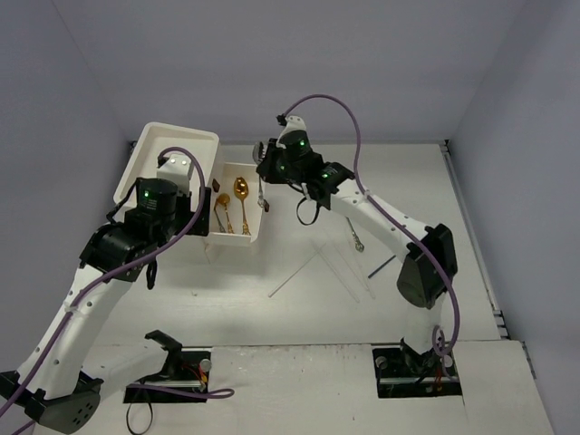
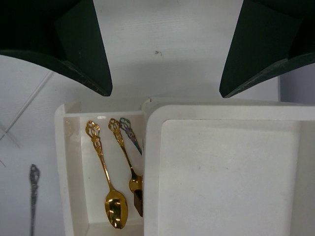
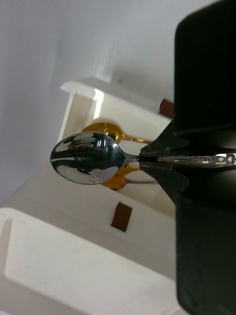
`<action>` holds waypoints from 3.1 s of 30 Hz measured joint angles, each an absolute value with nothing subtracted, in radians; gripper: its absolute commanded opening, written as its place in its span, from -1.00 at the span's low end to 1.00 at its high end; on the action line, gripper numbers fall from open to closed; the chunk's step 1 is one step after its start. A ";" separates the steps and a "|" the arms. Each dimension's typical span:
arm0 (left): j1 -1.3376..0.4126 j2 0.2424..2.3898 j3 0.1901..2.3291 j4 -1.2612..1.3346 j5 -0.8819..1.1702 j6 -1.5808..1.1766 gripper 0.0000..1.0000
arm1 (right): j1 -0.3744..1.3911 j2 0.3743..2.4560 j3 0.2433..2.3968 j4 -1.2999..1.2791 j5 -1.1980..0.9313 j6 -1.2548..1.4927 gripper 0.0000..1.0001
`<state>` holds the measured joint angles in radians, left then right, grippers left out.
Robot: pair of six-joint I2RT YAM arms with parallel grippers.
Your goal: Sort the eating utensils into containers
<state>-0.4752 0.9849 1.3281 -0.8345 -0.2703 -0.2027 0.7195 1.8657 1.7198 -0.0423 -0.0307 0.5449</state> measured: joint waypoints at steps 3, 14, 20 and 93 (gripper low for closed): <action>-0.474 0.981 1.328 -0.834 -0.270 -0.203 0.78 | 0.745 1.970 1.784 -0.012 -0.030 0.599 -0.53; -0.471 0.956 1.328 -0.836 -0.270 -0.204 0.78 | 0.740 1.968 1.650 -0.011 0.023 0.531 0.07; -0.471 0.955 1.328 -0.836 -0.270 -0.204 0.78 | 0.610 1.747 1.401 -0.023 0.113 0.376 0.08; -0.298 1.159 1.602 -0.900 -0.302 -0.191 0.78 | 0.767 2.029 1.748 0.014 0.007 0.652 0.14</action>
